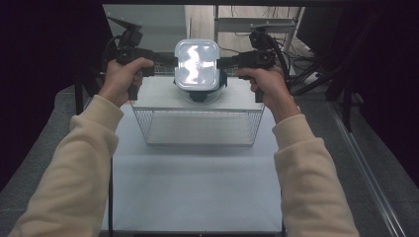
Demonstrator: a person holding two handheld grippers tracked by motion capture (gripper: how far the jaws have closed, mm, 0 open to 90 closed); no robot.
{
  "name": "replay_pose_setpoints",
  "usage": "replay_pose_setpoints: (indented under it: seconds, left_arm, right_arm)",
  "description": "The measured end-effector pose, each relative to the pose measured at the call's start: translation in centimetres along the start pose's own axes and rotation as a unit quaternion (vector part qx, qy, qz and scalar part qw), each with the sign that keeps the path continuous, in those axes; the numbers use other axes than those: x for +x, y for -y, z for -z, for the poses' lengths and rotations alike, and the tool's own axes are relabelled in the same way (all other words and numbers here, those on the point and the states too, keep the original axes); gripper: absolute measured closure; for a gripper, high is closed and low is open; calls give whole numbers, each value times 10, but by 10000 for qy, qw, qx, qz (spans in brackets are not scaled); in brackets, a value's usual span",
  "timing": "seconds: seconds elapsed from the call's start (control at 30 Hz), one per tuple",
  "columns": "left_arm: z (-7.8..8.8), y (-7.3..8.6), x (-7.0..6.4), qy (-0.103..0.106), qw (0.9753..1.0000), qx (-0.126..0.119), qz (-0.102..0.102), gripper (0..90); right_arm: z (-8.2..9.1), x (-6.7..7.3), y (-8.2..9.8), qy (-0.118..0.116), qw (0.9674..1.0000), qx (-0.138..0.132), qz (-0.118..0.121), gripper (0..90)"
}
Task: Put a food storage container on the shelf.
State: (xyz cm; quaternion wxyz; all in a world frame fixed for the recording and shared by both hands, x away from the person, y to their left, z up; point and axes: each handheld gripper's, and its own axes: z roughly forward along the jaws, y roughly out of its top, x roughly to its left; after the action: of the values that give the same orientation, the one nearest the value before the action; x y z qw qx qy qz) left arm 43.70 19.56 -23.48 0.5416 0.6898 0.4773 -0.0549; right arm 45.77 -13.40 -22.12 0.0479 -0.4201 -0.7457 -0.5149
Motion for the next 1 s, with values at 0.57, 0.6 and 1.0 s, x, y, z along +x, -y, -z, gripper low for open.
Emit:
replay_pose_setpoints:
  seconds: [0.57,0.6,1.0]
  left_arm:
    - [-25,-21,46,562,9918,-152,1138,759]
    - [-27,-22,49,597,9908,-167,1201,757]
    - [-35,-16,59,697,9875,-334,1377,650]
  right_arm:
    - [-23,-40,-16,-204,9937,-154,-1088,695]
    - [-24,-43,-17,-230,9928,-172,-1165,691]
    - [-35,-48,-12,-152,9892,-438,-1391,599]
